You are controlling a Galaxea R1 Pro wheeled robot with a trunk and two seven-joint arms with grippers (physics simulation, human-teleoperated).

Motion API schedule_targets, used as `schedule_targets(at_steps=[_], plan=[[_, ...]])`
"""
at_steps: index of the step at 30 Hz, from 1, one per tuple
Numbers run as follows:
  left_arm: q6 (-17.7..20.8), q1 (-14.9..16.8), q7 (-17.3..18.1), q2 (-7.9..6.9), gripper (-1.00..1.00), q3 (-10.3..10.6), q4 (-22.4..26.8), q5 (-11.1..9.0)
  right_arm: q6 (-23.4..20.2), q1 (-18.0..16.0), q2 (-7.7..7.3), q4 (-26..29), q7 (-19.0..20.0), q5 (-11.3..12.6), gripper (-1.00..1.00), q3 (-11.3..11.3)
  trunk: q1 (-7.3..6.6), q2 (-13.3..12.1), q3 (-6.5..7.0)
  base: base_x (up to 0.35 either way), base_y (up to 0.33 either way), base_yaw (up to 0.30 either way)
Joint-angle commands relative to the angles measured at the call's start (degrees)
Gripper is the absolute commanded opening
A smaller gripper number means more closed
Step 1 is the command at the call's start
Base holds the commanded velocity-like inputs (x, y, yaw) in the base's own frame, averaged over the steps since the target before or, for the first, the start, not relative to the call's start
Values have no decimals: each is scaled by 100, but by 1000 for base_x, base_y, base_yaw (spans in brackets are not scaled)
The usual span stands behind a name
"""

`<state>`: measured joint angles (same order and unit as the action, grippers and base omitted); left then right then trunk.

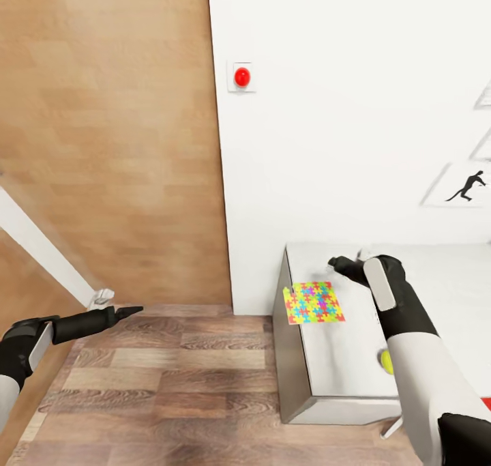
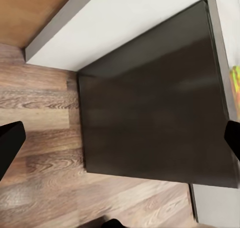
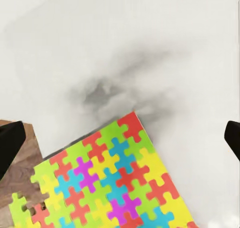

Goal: Put all the toys in the child's room - the three board games (two on the bed and one on the table), the two jigsaw puzzles on the table, and the tennis ball on the table - inside the toy box on the table in the child's room.

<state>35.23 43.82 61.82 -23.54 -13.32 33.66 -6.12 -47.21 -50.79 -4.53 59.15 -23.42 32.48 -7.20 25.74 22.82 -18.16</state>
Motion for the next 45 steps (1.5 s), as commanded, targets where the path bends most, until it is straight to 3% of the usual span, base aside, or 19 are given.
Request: schedule_targets(at_steps=[1,7,10,13,14,16,19,22,25,32,39,45], plan=[[45,3,11,-1,100,-4,0,-21,-68,-9,1,105,-51,59,100,0,4,10,-2,0,0,-121],[44,3,13,-1,100,-4,0,-22,-728,12,17,1286,-49,212,100,-8,4,10,49,0,0,-121],[45,3,14,-1,100,-4,0,-23,-1099,242,38,2007,-42,525,100,-9,4,10,75,0,0,-120],[40,3,14,-1,100,-4,0,-22,-1240,553,28,2546,-41,1056,100,-10,4,10,101,0,0,-108],[39,3,14,-1,100,-4,0,-23,-1279,755,23,2732,-40,1392,100,-10,4,10,109,0,0,-103],[38,3,14,-1,100,-4,0,-22,-1279,965,16,2859,-40,1735,100,-10,4,10,127,0,0,-101],[37,3,20,-1,100,-4,0,-23,-1279,1579,8,3043,-33,2578,100,-9,4,10,152,0,0,-95],[35,3,41,-1,100,-4,0,-26,-1279,1940,20,3097,75,2838,100,5,4,10,178,0,0,-90],[31,3,60,-1,100,-4,0,-28,-1279,2252,47,3121,348,2943,100,26,4,10,204,0,0,-84],[28,3,99,-7,100,-6,0,-32,-1031,2943,88,3138,1442,2991,100,90,4,10,265,0,0,-81],[28,3,124,-10,100,-12,15,-37,-808,3061,70,3142,2454,2971,100,485,4,10,326,0,0,-73],[33,3,120,-8,100,-9,17,-38,-447,3074,53,3139,2984,2968,100,521,4,10,380,0,0,-19]])
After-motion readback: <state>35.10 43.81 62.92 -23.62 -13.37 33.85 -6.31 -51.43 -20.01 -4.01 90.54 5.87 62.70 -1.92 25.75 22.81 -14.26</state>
